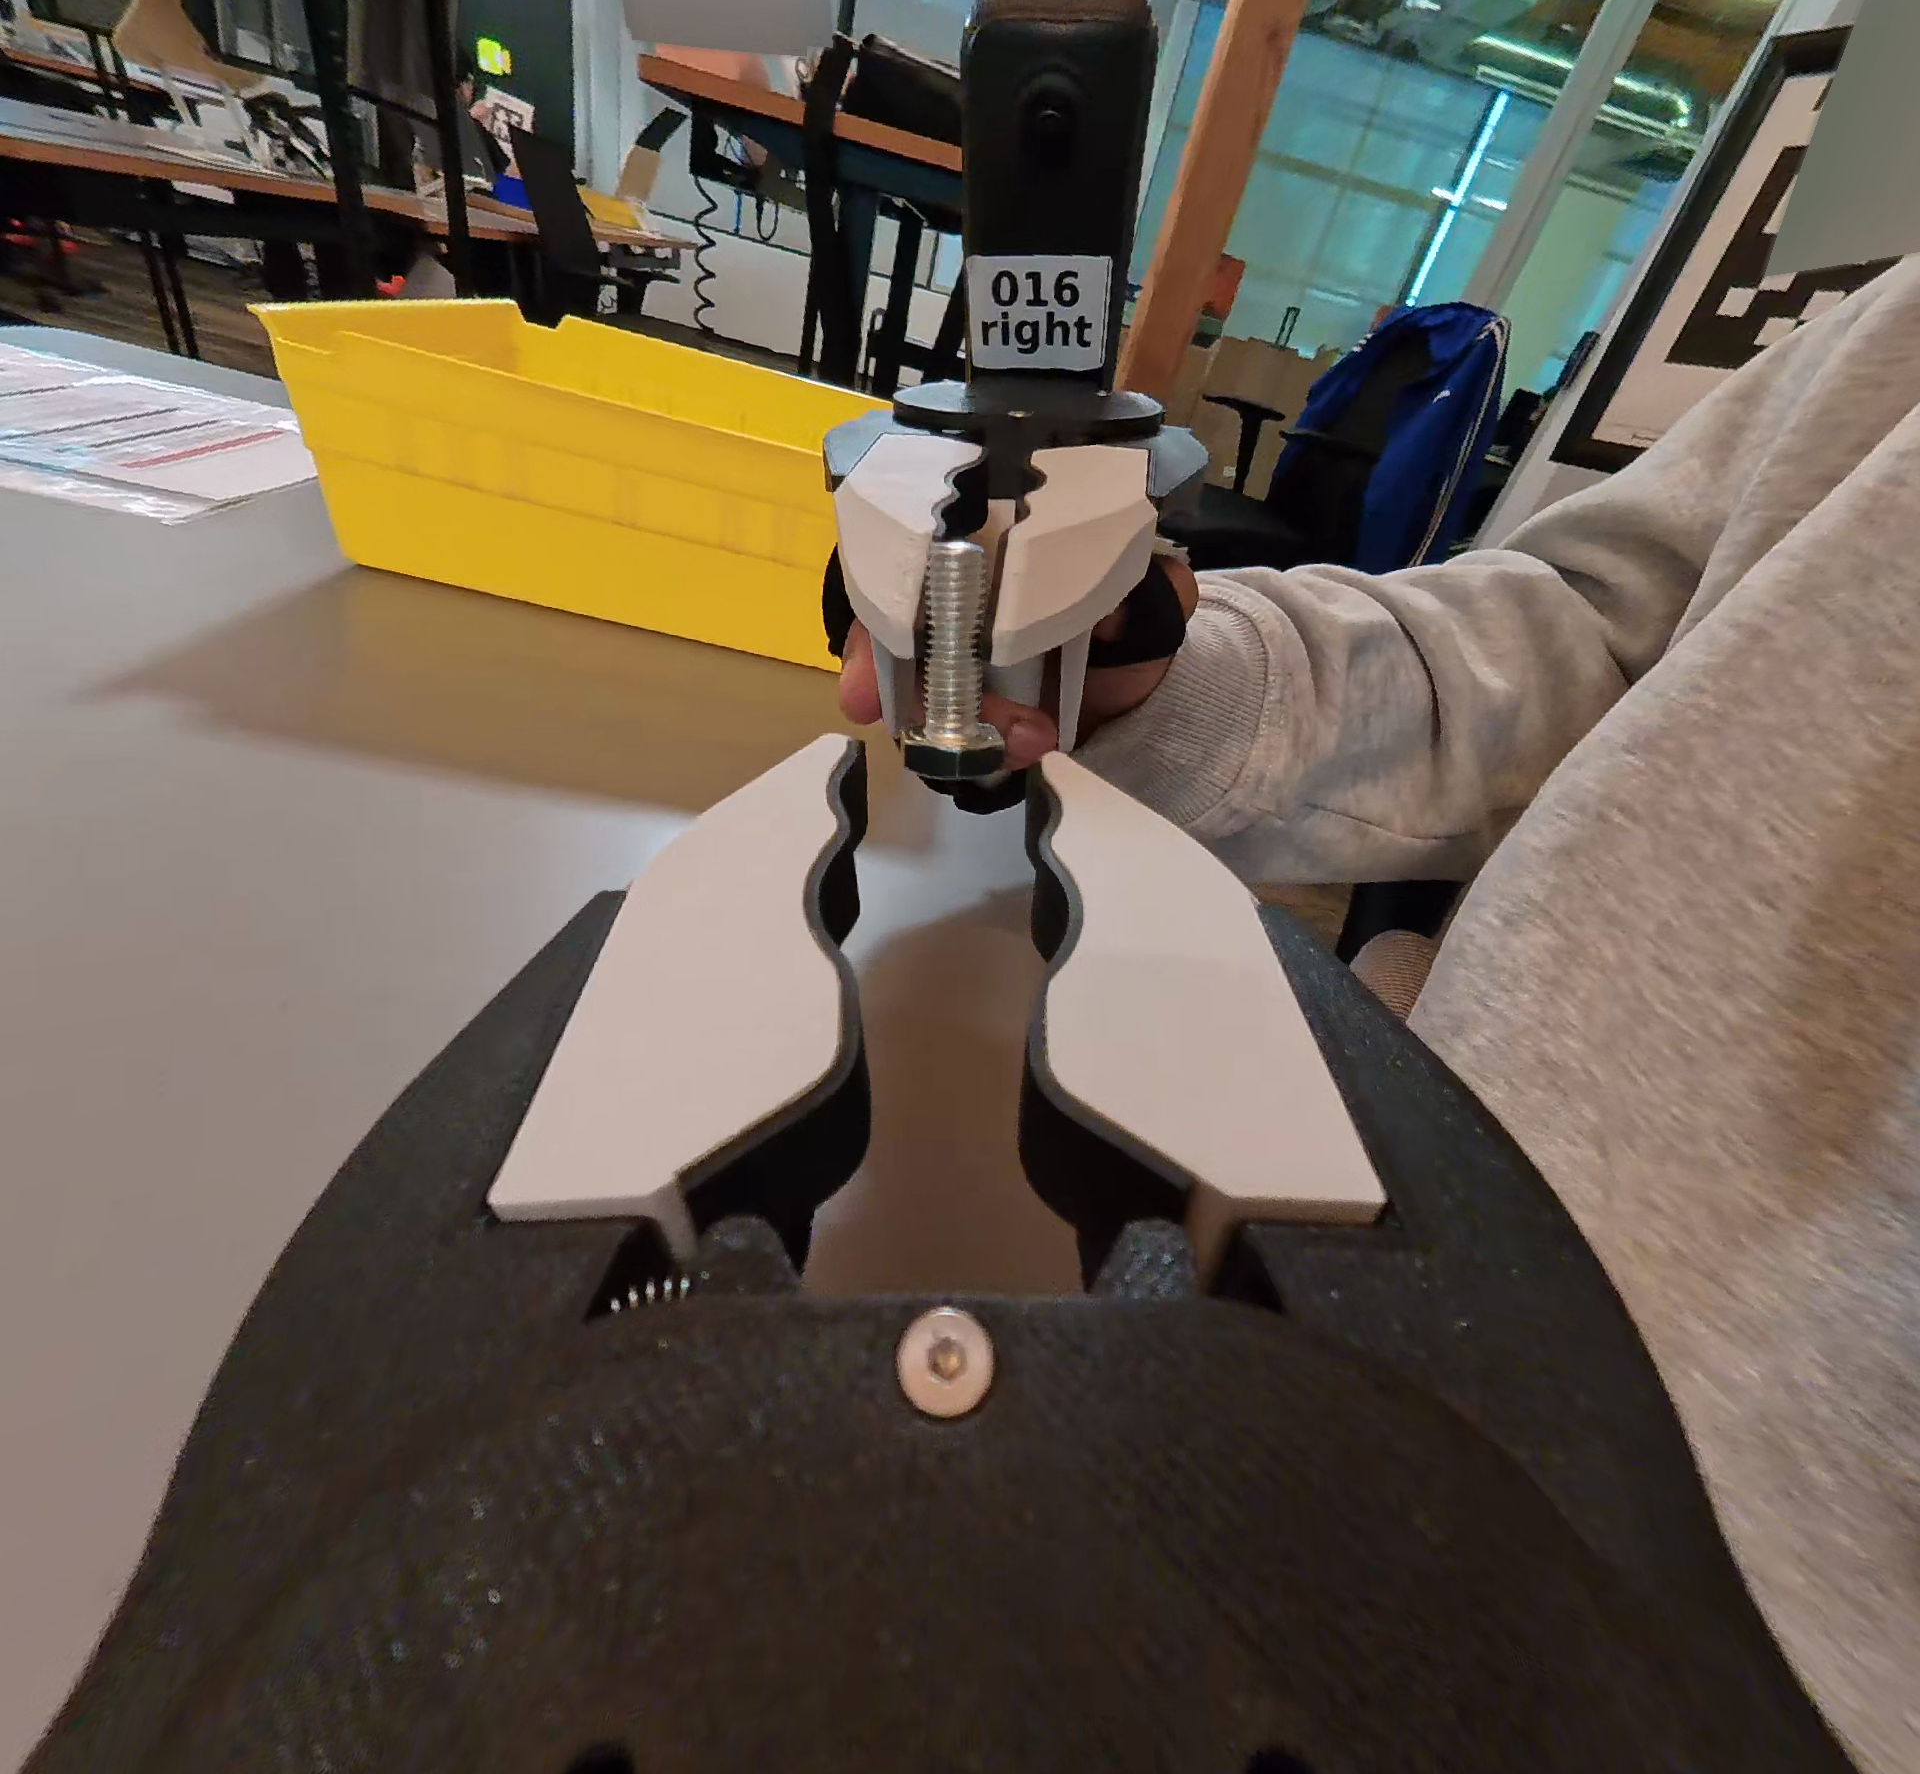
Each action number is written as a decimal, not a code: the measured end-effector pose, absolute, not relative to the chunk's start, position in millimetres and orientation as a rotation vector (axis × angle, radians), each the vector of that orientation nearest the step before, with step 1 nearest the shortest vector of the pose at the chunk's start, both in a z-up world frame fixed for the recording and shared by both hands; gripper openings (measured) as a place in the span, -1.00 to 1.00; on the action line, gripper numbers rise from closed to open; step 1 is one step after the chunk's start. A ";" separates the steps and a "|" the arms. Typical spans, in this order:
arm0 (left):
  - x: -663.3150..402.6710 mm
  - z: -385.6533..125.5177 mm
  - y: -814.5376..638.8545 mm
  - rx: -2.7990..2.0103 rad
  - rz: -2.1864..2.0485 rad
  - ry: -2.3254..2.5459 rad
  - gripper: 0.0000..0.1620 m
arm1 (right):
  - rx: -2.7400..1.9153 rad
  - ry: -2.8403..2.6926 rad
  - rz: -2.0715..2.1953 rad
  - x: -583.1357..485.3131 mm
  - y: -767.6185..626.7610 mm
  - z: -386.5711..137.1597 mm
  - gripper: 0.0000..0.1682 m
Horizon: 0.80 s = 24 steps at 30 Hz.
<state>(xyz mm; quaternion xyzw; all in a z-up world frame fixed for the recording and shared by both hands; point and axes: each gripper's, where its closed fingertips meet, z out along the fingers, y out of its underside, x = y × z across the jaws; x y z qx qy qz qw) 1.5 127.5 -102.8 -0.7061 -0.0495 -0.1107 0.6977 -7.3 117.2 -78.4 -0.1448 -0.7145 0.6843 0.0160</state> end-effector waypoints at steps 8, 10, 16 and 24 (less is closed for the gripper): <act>4.6 -101.8 128.5 -1.567 -0.257 -0.097 -0.74 | -0.431 -2.254 2.098 -4.8 115.1 -82.4 -0.88; 4.6 -102.2 128.7 -1.570 -0.254 -0.099 -0.76 | -0.424 -2.259 2.095 -4.0 114.6 -82.8 -0.88; 4.9 -103.1 129.4 -1.580 -0.251 -0.097 -0.76 | -0.414 -2.264 2.084 -3.5 114.8 -83.7 -0.88; 5.8 -103.8 130.2 -1.588 -0.249 -0.091 -0.77 | -0.404 -2.265 2.078 -2.7 114.4 -84.1 -0.89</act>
